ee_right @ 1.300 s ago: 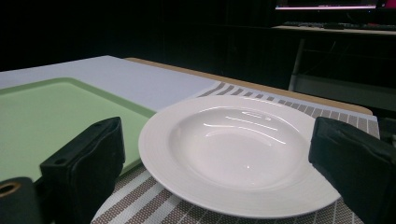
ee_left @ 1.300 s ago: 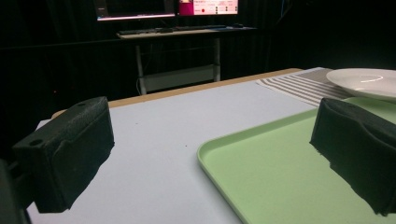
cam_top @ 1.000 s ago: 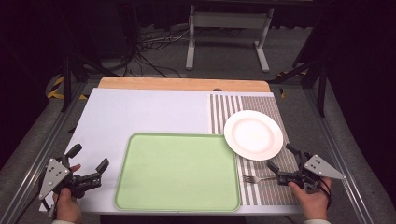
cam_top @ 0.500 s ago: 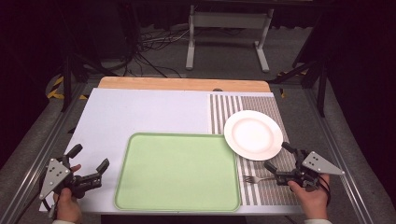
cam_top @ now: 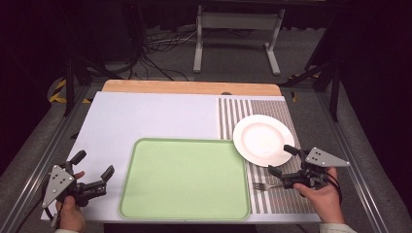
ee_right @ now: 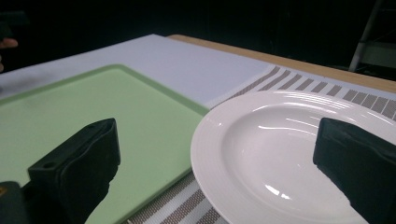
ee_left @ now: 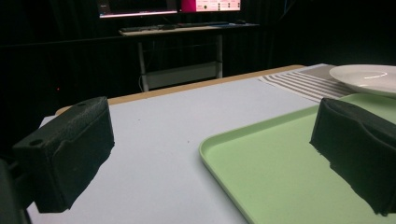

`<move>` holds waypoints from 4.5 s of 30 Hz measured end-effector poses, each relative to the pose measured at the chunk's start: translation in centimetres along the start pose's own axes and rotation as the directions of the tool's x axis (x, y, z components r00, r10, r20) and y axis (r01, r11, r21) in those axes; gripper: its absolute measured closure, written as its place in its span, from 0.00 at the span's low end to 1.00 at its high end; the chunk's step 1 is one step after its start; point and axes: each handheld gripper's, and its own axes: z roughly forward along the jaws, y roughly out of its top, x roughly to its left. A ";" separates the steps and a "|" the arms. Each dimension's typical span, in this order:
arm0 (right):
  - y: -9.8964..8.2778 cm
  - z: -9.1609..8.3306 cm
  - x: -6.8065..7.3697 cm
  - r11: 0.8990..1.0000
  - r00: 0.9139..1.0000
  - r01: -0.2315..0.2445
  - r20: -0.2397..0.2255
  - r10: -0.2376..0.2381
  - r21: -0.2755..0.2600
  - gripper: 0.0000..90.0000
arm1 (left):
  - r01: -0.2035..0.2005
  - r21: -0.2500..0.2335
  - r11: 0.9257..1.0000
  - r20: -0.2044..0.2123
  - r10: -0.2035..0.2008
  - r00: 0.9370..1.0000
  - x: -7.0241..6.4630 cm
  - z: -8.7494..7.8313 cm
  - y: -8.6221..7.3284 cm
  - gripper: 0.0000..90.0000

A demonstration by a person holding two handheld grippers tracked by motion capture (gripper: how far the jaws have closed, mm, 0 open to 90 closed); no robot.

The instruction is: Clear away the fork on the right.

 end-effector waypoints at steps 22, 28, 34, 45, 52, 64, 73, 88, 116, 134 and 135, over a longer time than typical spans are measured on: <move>3.4 0.8 0.1 0.892 0.981 0.194 -0.096 -0.170 0.409 0.05 | 0.004 0.005 1.000 0.000 -0.004 1.000 0.1 0.0 0.0 0.00; 3.7 1.3 0.1 0.843 0.973 0.231 -0.123 -0.195 0.485 0.06 | 0.005 0.005 1.000 0.001 -0.005 1.000 0.1 0.0 0.0 0.00; 4.3 1.6 0.2 0.809 0.964 0.264 -0.147 -0.220 0.525 0.06 | 0.007 0.008 1.000 0.005 -0.007 1.000 0.1 0.0 -0.1 0.00; 4.9 2.4 0.6 0.732 0.945 0.326 -0.204 -0.254 0.599 0.08 | 0.014 0.009 1.000 0.009 -0.014 1.000 0.0 0.1 -0.1 0.00; 4.7 2.9 0.8 0.665 0.920 0.392 -0.255 -0.298 0.636 0.09 | 0.014 0.008 1.000 0.009 -0.014 1.000 0.1 0.1 -0.1 0.00; 3.8 3.1 0.9 0.622 0.900 0.435 -0.301 -0.315 0.651 0.19 | 0.012 0.009 1.000 0.008 -0.012 1.000 0.1 0.1 -0.1 0.00; 2.5 3.7 0.9 0.460 0.835 0.550 -0.455 -0.310 0.697 0.42 | 0.012 0.007 1.000 0.007 -0.012 1.000 0.1 0.1 -0.1 0.00; 1.6 5.1 1.0 0.222 0.772 0.632 -0.580 -0.259 0.742 0.73 | 0.013 0.011 1.000 0.019 -0.013 1.000 0.0 0.2 -0.2 0.00; 1.2 6.0 1.1 0.068 0.668 0.727 -0.682 -0.299 0.683 0.95 | 0.016 0.013 1.000 0.025 -0.016 1.000 0.1 0.1 -0.2 0.00; 1.7 5.4 0.8 0.139 0.699 0.705 -0.650 -0.297 0.695 0.95 | 0.017 0.014 1.000 0.024 -0.018 1.000 0.1 0.1 -0.2 0.00; 1.8 5.3 0.9 0.141 0.703 0.702 -0.646 -0.299 0.698 0.95 | 0.017 0.013 1.000 0.024 -0.017 1.000 0.1 0.1 -0.2 0.00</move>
